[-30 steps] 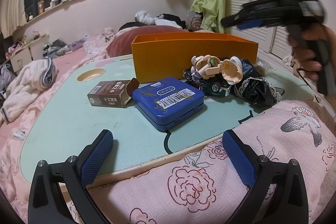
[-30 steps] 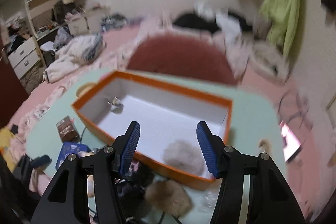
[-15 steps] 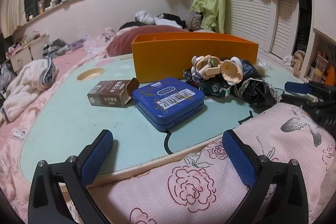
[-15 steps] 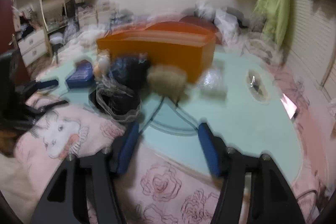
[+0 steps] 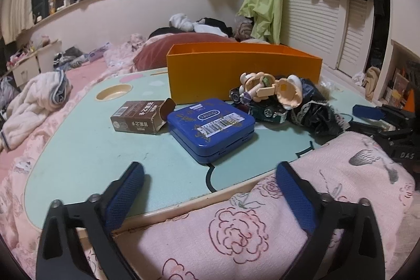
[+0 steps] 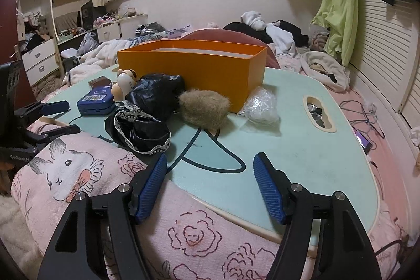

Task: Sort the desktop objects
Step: 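Reach into the orange box and grasp the small silver cone with the left tool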

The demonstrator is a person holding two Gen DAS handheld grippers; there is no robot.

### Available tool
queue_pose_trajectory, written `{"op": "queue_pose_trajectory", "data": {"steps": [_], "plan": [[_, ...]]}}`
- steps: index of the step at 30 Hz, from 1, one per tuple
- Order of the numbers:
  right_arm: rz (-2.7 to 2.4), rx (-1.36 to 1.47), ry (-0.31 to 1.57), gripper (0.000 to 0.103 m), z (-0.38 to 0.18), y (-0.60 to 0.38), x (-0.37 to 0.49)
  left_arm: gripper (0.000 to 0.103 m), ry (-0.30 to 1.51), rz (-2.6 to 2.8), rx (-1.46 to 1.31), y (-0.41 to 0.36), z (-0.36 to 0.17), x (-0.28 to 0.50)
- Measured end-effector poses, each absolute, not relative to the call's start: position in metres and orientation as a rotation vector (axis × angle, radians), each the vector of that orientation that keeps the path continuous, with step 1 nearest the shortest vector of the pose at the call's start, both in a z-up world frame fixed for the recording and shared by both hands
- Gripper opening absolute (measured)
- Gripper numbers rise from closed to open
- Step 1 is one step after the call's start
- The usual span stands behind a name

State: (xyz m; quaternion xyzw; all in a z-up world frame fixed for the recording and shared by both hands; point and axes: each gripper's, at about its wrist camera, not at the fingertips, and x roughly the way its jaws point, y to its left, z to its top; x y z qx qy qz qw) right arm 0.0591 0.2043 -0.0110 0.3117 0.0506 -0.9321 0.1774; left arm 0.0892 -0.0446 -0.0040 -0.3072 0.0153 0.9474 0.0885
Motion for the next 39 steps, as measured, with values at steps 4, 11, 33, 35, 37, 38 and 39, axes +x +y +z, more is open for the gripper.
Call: {"op": "queue_pose_trajectory", "data": {"steps": [4,11,33,35,37,38,39], "plan": [[-2.640,0.882,0.142,0.070,-0.015,0.203,0.054,0.075,0.037,2.832,-0.891,-0.046,0.008,0.091],[-2.640,0.882,0.142,0.070,-0.014,0.203,0.055,0.035,-0.013,2.810,-0.791,-0.055,0.073,0.082],[-2.641,0.874,0.139,0.071,-0.011,0.198,0.055,0.033,0.604,2.589,-1.787,0.018,0.036,-0.171],[-2.641,0.874,0.140,0.071,-0.011,0.198,0.055,0.030,0.630,2.558,-1.834,0.020,0.027,-0.180],[-2.640,0.873,0.137,0.071,-0.014,0.197,0.052,0.030,0.663,2.538,-1.879,0.022,0.016,-0.188],[-2.640,0.873,0.137,0.071,-0.012,0.199,0.053,0.029,0.663,2.524,-1.931,0.020,0.008,-0.193],[-2.640,0.872,0.137,0.071,-0.012,0.200,0.053,0.027,0.688,2.534,-1.935,0.019,0.003,-0.195]]}}
